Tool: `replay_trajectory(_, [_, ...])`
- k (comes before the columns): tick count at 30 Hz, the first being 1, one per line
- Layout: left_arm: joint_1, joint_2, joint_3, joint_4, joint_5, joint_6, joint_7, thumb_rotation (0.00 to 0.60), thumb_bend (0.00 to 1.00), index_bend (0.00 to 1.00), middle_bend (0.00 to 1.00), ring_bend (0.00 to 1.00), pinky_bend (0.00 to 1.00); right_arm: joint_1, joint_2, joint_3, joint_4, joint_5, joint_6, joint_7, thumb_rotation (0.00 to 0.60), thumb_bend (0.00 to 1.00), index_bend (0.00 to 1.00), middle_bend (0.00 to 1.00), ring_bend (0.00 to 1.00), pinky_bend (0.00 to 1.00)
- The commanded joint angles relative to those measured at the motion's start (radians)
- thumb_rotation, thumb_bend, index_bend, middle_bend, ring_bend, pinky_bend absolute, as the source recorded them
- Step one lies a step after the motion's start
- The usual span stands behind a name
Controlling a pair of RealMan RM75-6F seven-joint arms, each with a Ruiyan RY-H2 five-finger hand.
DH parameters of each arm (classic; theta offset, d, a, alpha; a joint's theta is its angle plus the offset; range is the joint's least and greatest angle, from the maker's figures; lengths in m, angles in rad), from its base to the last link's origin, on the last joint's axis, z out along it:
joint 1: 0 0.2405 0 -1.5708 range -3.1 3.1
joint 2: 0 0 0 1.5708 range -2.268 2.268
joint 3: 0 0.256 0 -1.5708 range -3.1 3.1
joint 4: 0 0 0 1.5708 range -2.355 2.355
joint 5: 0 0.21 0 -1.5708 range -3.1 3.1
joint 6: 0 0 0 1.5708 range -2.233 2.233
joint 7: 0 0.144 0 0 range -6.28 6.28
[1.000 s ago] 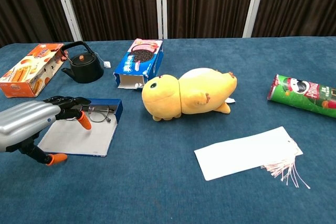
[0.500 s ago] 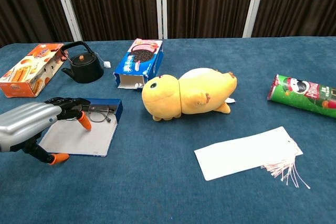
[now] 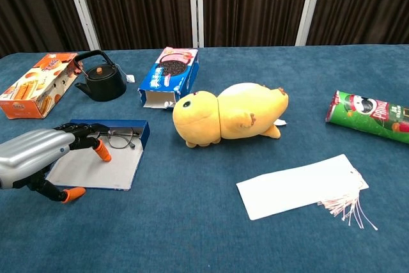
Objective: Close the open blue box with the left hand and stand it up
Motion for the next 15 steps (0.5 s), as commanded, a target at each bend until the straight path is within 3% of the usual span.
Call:
replay_trajectory(1, [0.000, -0.004, 0.000, 0.008, 0.002, -0.003, -0.006, 0.600, 0.47, 0.30, 0.00, 0.00, 0.00, 0.000, 0.000, 0.000, 0.000, 0.001, 0.000, 0.000, 0.600, 0.00, 0.00, 0.00, 0.00, 0.00])
replay_trajectory(6, [-0.001, -0.003, -0.003, 0.010, 0.003, -0.001, -0.006, 0.600, 0.57, 0.31, 0.00, 0.00, 0.00, 0.000, 0.000, 0.000, 0.001, 0.000, 0.000, 0.000, 0.600, 0.00, 0.00, 0.00, 0.00, 0.00])
replay_trajectory(15, [-0.007, 0.012, -0.023, -0.001, -0.006, 0.001, -0.013, 0.600, 0.59, 0.32, 0.00, 0.00, 0.00, 0.000, 0.000, 0.000, 0.001, 0.000, 0.000, 0.001, 0.600, 0.00, 0.00, 0.00, 0.00, 0.00])
